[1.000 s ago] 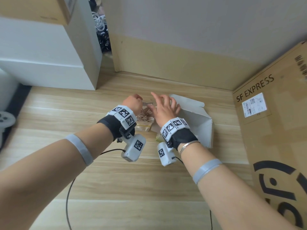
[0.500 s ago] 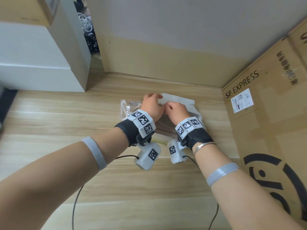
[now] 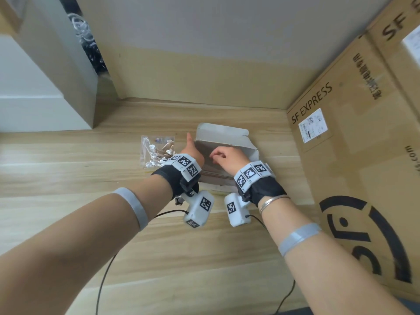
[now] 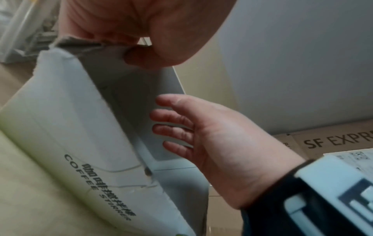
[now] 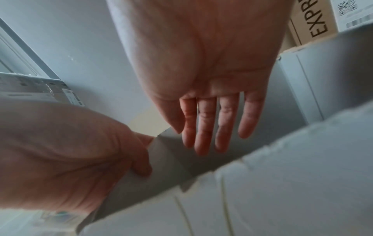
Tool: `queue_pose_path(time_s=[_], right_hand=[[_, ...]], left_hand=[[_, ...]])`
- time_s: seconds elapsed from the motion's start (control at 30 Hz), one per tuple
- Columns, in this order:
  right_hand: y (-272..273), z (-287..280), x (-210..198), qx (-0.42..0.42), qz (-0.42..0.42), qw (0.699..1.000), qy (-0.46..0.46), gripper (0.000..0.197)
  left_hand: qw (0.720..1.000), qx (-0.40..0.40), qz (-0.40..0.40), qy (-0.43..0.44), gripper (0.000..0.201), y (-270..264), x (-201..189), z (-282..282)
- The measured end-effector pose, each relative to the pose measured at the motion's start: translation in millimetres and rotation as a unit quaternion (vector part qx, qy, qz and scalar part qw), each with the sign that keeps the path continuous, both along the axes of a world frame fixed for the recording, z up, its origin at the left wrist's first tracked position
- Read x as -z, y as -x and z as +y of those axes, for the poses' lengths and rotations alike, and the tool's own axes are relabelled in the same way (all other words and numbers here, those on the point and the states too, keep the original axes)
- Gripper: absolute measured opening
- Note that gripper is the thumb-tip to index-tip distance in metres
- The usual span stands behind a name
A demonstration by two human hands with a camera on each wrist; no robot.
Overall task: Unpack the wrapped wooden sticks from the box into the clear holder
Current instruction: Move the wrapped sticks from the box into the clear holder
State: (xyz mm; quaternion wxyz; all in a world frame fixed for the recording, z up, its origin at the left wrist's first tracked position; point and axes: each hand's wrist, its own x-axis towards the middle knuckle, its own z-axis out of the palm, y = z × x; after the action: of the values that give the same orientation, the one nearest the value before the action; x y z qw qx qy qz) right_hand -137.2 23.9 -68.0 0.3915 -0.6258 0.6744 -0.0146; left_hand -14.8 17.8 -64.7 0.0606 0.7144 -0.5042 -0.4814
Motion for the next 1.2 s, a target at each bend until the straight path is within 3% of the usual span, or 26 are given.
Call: queue_pose_path(time_s=[0.2, 0.3, 0.43, 0.7, 1.2], right_hand=[[-9, 4, 10, -0.015, 0.047, 0.999, -0.021, 0.032], [-18, 6, 17, -0.005, 0.054, 0.997, -0.046, 0.037], [-23, 9, 22, -0.037, 0.124, 0.990, -0.055, 0.044], [-31, 16, 20, -0.101, 0.205, 0.971, -0.075, 0.035], [-28, 29, 19, -0.144, 0.157, 0.973, -0.093, 0.033]], left_hand=[[0.998, -0.034, 0.057, 0.022, 0.060, -4, -2, -1], [0.995, -0.047, 0.072, 0.054, 0.063, -6, -5, 2], [0.990, -0.062, 0.096, 0.083, 0.066, -8, -10, 5], [0.989, -0.074, 0.092, 0.092, 0.063, -8, -16, 17], [0.991, -0.084, 0.074, 0.071, 0.066, -6, -19, 32]])
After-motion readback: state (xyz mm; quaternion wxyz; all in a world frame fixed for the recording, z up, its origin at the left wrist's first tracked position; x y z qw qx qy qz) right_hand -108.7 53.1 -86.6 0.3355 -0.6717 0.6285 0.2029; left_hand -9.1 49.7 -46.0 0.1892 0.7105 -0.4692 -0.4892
